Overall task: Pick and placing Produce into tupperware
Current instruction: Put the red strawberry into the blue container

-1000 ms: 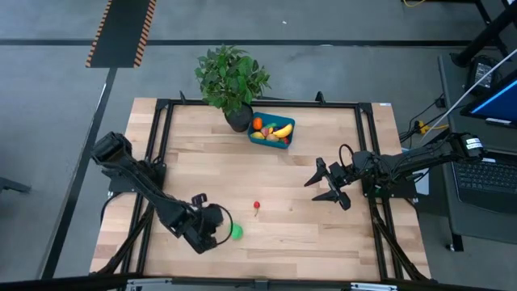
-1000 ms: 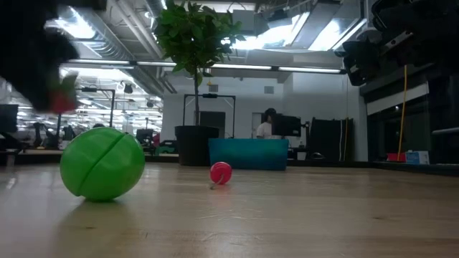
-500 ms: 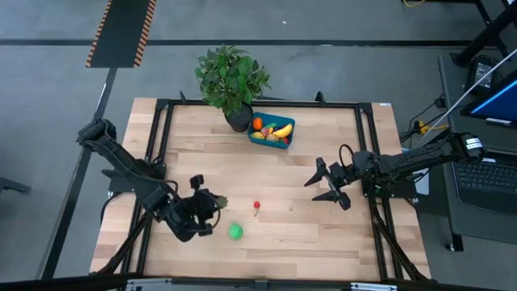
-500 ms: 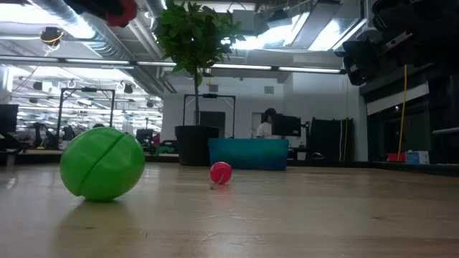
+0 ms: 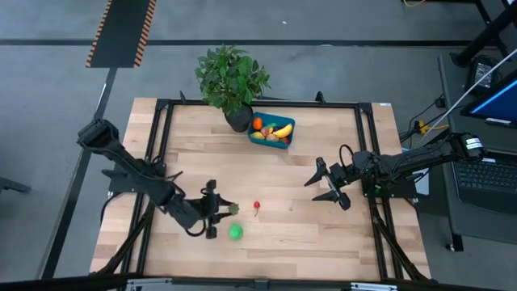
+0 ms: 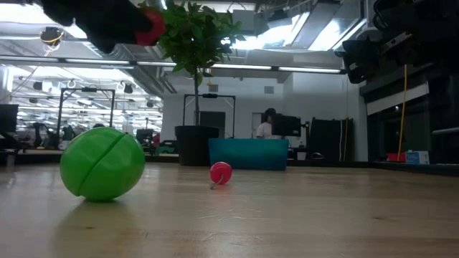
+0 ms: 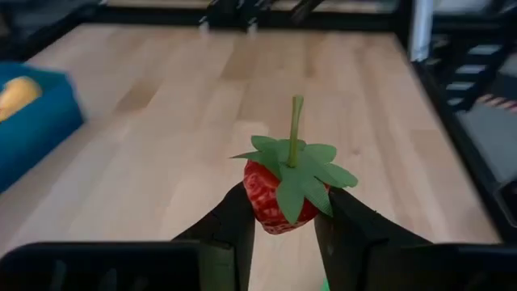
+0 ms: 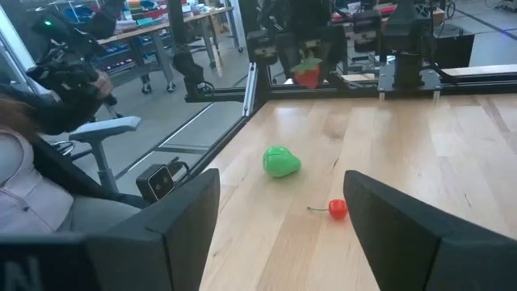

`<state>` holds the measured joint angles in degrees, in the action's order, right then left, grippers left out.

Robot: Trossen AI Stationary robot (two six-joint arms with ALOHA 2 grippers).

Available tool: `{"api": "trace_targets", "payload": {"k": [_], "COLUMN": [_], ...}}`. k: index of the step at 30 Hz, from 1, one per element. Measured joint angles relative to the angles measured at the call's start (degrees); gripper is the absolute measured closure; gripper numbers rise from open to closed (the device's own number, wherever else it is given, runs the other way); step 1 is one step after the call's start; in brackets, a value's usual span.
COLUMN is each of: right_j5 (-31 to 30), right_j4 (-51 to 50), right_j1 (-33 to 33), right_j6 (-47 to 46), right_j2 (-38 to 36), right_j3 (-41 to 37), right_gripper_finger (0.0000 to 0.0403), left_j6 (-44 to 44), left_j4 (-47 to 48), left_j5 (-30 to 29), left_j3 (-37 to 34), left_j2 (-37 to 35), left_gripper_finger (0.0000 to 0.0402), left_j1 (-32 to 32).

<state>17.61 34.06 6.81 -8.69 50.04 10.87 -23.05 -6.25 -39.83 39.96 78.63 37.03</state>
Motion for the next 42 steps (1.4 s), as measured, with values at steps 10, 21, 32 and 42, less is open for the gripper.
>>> {"api": "trace_targets", "payload": {"k": [10, 21, 32, 42], "right_j5": [0.00, -6.38, -8.66, -16.44], "right_j4": [-0.02, 0.65, 0.94, 0.79], "right_j1": [0.02, 0.02, -0.16, -1.04], "right_j6": [0.15, 3.54, 8.96, 15.22], "right_j2": [0.00, 0.13, 7.27, 17.28], "right_j3": [0.00, 0.00, 5.64, 12.82], "right_gripper_finger": [0.0137, 0.0137, 0.0137, 0.0137], "left_j6": [11.91, 16.53, 21.64, 25.31], "left_j4": [-29.15, -37.63, -41.60, -42.04], "left_j5": [11.78, 26.07, 41.89, 50.50], "left_j3": [-12.47, -14.94, -10.41, -3.64], "left_j2": [0.00, 0.00, 8.62, 15.73], "left_gripper_finger": [0.0303, 0.0303, 0.0303, 0.0303], "left_j1": [-6.88, -16.64, -28.91, -35.73]}}
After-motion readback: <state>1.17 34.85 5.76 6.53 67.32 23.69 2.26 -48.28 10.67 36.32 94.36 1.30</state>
